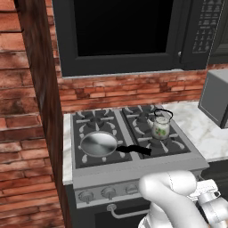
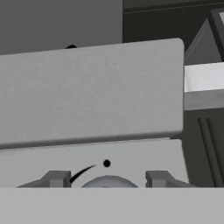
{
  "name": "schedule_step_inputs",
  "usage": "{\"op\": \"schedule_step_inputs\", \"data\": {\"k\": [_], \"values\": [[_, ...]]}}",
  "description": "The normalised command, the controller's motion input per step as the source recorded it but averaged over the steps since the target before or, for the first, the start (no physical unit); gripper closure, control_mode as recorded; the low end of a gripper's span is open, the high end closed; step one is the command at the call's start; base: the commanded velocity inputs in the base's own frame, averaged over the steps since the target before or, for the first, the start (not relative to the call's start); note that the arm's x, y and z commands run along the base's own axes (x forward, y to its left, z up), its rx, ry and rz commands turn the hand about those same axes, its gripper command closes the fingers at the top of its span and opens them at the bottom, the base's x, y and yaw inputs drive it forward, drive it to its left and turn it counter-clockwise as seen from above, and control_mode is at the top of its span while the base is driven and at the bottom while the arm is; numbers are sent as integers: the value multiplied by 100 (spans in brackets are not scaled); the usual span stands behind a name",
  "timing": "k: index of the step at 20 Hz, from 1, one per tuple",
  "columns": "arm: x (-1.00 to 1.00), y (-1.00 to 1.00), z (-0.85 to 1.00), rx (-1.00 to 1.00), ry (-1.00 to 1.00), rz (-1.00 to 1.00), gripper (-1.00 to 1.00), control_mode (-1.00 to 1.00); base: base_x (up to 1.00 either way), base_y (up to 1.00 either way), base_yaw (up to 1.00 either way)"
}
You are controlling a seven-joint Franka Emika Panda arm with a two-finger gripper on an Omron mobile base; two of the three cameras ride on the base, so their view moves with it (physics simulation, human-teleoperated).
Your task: Pick the kettle from the counter and place it on a stove burner. Then turn the burner on.
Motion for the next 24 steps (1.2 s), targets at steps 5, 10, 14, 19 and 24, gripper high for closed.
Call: {"op": "schedule_step_inputs", "data": {"k": [5,10,14,19,24], "values": [[0,0,0,0,0,0,100,-100,0,0,0],[0,3,-26,-12,0,6,100,-100,0,0,0],[0,3,-39,-26,0,13,100,-100,0,0,0],[0,1,-54,-34,-6,15,100,-100,0,0,0],[-4,0,-72,-37,-9,14,100,-100,0,0,0]]}}
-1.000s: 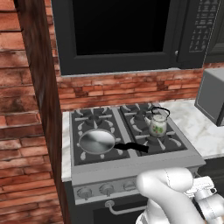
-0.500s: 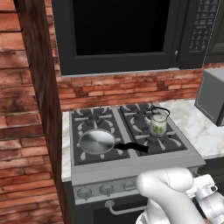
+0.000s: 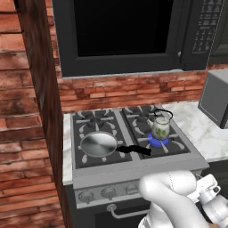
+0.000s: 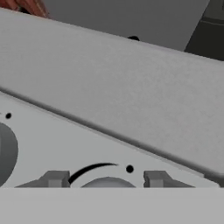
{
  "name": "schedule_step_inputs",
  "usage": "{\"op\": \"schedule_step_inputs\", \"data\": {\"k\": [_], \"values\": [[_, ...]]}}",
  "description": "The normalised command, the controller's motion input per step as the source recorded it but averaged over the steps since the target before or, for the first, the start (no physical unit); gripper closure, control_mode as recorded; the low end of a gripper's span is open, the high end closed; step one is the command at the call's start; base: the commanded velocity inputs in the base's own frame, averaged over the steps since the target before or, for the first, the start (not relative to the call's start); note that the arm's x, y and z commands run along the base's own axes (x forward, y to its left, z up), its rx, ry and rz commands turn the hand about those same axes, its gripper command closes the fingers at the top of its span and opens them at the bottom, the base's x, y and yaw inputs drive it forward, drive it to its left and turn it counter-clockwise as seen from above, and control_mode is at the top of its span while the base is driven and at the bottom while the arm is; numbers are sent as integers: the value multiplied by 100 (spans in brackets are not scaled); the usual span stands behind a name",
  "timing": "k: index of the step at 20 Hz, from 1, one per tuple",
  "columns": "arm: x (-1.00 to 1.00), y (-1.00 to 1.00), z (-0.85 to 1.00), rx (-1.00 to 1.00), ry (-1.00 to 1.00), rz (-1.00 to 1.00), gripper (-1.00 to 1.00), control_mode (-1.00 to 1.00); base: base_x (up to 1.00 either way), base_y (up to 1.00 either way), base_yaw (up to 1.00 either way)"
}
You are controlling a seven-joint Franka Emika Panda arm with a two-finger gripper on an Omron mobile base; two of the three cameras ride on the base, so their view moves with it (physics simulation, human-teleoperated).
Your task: Pick the kettle from the counter and place it on a stove burner. Then turn the burner on.
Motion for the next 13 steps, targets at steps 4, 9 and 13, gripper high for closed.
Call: {"op": "schedule_step_inputs", "data": {"k": [4,9,13], "values": [[-9,0,-85,-38,-7,15,100,-100,0,0,0],[-13,0,-90,-38,-10,15,100,-100,0,0,0],[-10,0,-80,-37,-14,16,100,-100,0,0,0]]}}
